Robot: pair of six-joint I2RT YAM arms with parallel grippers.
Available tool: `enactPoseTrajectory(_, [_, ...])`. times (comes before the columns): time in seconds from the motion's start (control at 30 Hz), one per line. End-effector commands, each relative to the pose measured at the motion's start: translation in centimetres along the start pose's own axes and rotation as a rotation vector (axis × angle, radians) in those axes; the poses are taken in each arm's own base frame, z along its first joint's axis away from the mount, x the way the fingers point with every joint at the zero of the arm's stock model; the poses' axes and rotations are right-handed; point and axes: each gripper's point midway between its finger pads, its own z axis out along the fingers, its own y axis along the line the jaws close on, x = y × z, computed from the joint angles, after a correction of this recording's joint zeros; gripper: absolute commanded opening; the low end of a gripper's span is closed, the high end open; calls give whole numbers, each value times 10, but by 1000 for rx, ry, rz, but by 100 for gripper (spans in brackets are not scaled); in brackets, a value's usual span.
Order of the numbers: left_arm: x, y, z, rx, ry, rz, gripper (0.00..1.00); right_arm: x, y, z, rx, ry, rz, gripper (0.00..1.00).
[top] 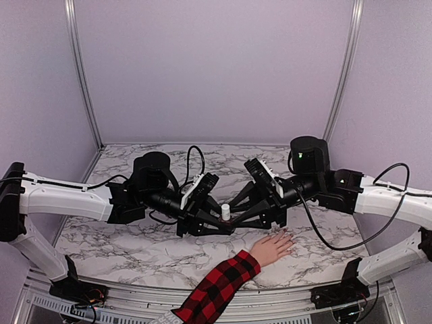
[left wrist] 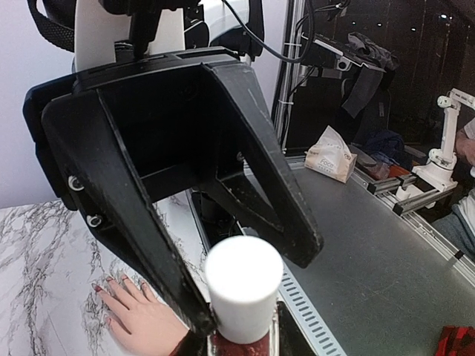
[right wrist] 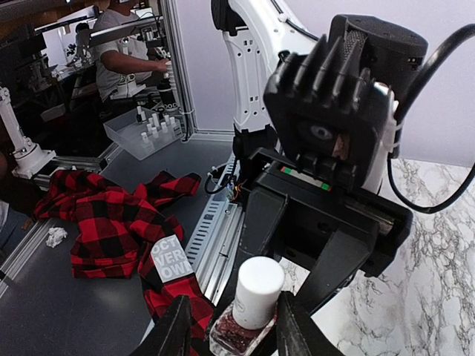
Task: Paint the nails
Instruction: Screw the nail polish bottle cap onto the nail polish bottle.
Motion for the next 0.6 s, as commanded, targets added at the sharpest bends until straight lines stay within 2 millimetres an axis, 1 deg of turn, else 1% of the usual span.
enactPoseTrajectory(0.0, [-11, -6, 3, 35, -10, 35, 0, -16, -1, 0, -14, -22, -10, 38])
enactPoseTrajectory(0.27, [-8, -4, 5, 30, 10, 39, 0, -17, -5, 3, -15, -19, 19, 30])
enactPoseTrajectory(0.43, [-6, -3, 5, 26, 20, 39, 0, -18, -5, 3, -19, -19, 25, 28])
enactPoseTrajectory(0.57, [-4, -3, 5, 23, 25, 42, 0, -15, -5, 5, -28, -14, 34, 21])
